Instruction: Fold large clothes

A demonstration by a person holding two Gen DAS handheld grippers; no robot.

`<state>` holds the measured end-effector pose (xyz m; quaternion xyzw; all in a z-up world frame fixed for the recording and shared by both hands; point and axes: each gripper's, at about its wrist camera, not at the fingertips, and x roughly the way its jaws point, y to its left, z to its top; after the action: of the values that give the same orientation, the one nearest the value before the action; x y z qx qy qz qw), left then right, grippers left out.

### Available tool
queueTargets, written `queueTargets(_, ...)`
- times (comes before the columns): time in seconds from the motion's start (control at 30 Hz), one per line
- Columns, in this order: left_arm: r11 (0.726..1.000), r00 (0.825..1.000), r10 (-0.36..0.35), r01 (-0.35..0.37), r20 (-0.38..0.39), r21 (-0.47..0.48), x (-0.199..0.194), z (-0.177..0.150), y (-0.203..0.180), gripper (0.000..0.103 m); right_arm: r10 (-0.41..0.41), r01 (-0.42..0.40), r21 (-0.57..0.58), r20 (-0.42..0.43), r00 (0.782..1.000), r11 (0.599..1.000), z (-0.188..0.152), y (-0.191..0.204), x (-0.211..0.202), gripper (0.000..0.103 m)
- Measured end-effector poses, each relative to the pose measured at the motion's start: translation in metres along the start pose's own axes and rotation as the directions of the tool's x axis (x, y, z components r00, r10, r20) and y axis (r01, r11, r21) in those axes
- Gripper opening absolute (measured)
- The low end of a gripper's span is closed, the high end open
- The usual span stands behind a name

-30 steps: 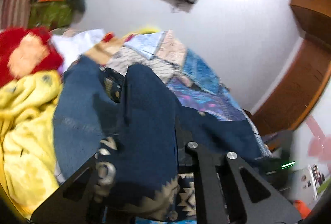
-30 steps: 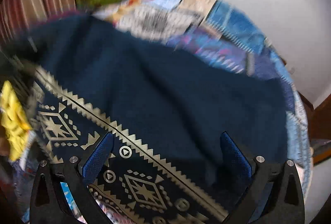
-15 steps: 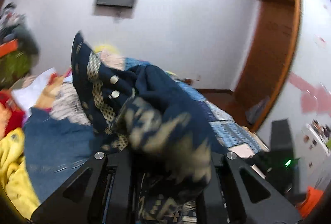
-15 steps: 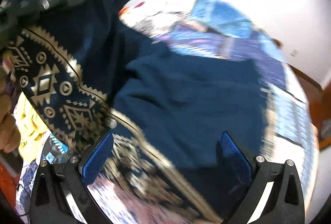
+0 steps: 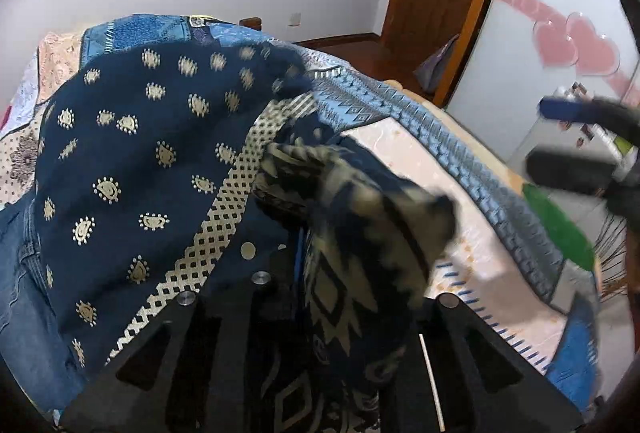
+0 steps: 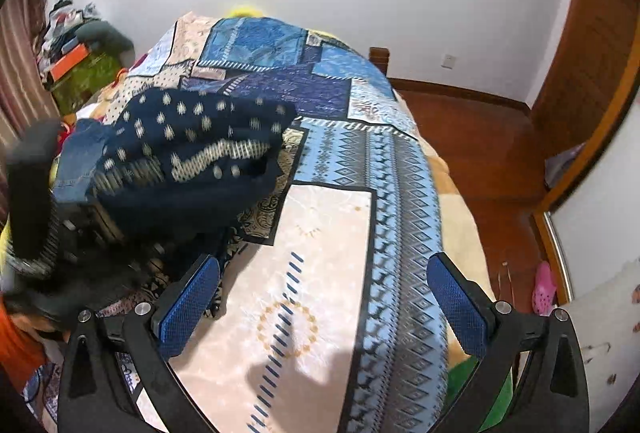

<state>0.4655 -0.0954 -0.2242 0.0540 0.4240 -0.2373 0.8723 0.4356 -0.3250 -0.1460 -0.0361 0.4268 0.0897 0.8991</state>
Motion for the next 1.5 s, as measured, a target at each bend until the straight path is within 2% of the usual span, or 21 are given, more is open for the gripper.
queueTargets(0.07, 1.0, 1.0, -0.018, 0.018, -0.008, -0.005, -0.009, -0.003, 0.001, 0.032, 0.007, -0.007, 0.004, 0.015, 1.0, 1.0, 0.0, -0.001, -0.007, 0.103)
queueTargets(0.13, 0.997, 0.997, -0.072, 0.072, -0.024, 0.001, -0.019, -0.006, -0.007, 0.068, 0.026, -0.026, 0.008, 0.029, 0.999, 1.0, 0.005, -0.002, -0.011, 0.103)
queueTargets(0.17, 0.997, 0.997, -0.079, 0.079, -0.024, 0.015, -0.029, -0.01, -0.01, 0.071, 0.041, -0.041, 0.007, 0.036, 0.999, 0.999, 0.009, 0.003, -0.013, 0.103)
queueTargets(0.23, 0.997, 0.999, -0.05, 0.051, -0.013, 0.055, -0.049, -0.017, -0.016, 0.073, 0.078, -0.079, 0.005, 0.059, 0.995, 0.997, 0.015, 0.011, -0.017, 0.103)
queueTargets(0.33, 0.996, 0.998, 0.061, -0.061, 0.01, 0.06, -0.078, -0.027, -0.017, 0.078, 0.136, -0.136, 0.001, 0.082, 0.987, 0.991, 0.027, 0.027, -0.014, 0.103)
queueTargets(0.4, 0.992, 0.992, 0.114, -0.116, 0.05, 0.038, -0.096, -0.028, -0.007, 0.084, 0.163, -0.163, 0.0, 0.082, 0.983, 0.987, 0.031, 0.038, -0.008, 0.103)
queueTargets(0.43, 0.989, 0.987, 0.145, -0.147, 0.073, 0.026, -0.102, -0.027, 0.003, 0.09, 0.188, -0.188, 0.003, 0.074, 0.979, 0.982, 0.034, 0.046, 0.001, 0.103)
queueTargets(0.5, 0.977, 0.972, 0.212, -0.212, 0.104, -0.007, -0.111, -0.027, 0.023, 0.095, 0.231, -0.232, 0.009, 0.04, 0.972, 0.973, 0.035, 0.057, 0.019, 0.103)
queueTargets(0.57, 0.968, 0.965, 0.248, -0.245, 0.088, -0.051, -0.105, -0.023, 0.043, 0.095, 0.258, -0.258, 0.007, -0.017, 0.966, 0.966, 0.032, 0.068, 0.041, 0.103)
queueTargets(0.7, 0.955, 0.958, 0.286, -0.285, -0.012, -0.081, -0.072, -0.033, 0.075, 0.095, 0.255, -0.256, 0.021, -0.202, 0.946, 0.967, 0.008, 0.079, 0.101, 0.103)
queueTargets(0.77, 0.961, 0.966, 0.256, -0.259, -0.043, -0.098, -0.057, -0.047, 0.085, 0.095, 0.263, -0.26, 0.046, -0.248, 0.932, 0.964, -0.008, 0.074, 0.116, 0.103)
queueTargets(0.83, 0.967, 0.976, 0.214, -0.218, -0.041, -0.132, -0.057, -0.061, 0.089, 0.095, 0.29, -0.276, 0.09, -0.276, 0.916, 0.957, -0.023, 0.062, 0.122, 0.103)
queueTargets(0.9, 0.97, 0.981, 0.191, -0.194, -0.035, -0.145, -0.059, -0.073, 0.09, 0.095, 0.29, -0.276, 0.087, -0.267, 0.919, 0.957, -0.032, 0.053, 0.115, 0.103)
queueTargets(1.03, 0.973, 0.983, 0.176, -0.181, -0.052, -0.14, -0.064, -0.087, 0.091, 0.095, 0.209, -0.215, 0.003, -0.259, 0.943, 0.977, -0.036, 0.048, 0.094, 0.103)
queueTargets(1.13, 0.974, 0.983, 0.178, -0.182, -0.037, -0.135, -0.079, -0.084, 0.09, 0.095, 0.207, -0.217, -0.029, -0.201, 0.957, 0.976, -0.029, 0.047, 0.073, 0.103)
queueTargets(1.2, 0.968, 0.977, 0.214, -0.213, -0.008, -0.13, -0.089, -0.073, 0.092, 0.095, 0.236, -0.242, -0.019, -0.15, 0.96, 0.97, -0.019, 0.046, 0.062, 0.103)
queueTargets(1.33, 0.964, 0.971, 0.237, -0.233, 0.016, -0.131, -0.091, -0.047, 0.103, 0.095, 0.328, -0.324, 0.06, -0.095, 0.94, 0.944, 0.003, 0.042, 0.064, 0.103)
queueTargets(1.5, 0.965, 0.988, 0.155, -0.147, 0.02, -0.218, -0.072, -0.02, 0.129, 0.095, 0.399, -0.382, 0.132, -0.138, 0.907, 0.915, 0.024, 0.042, 0.109, 0.103)
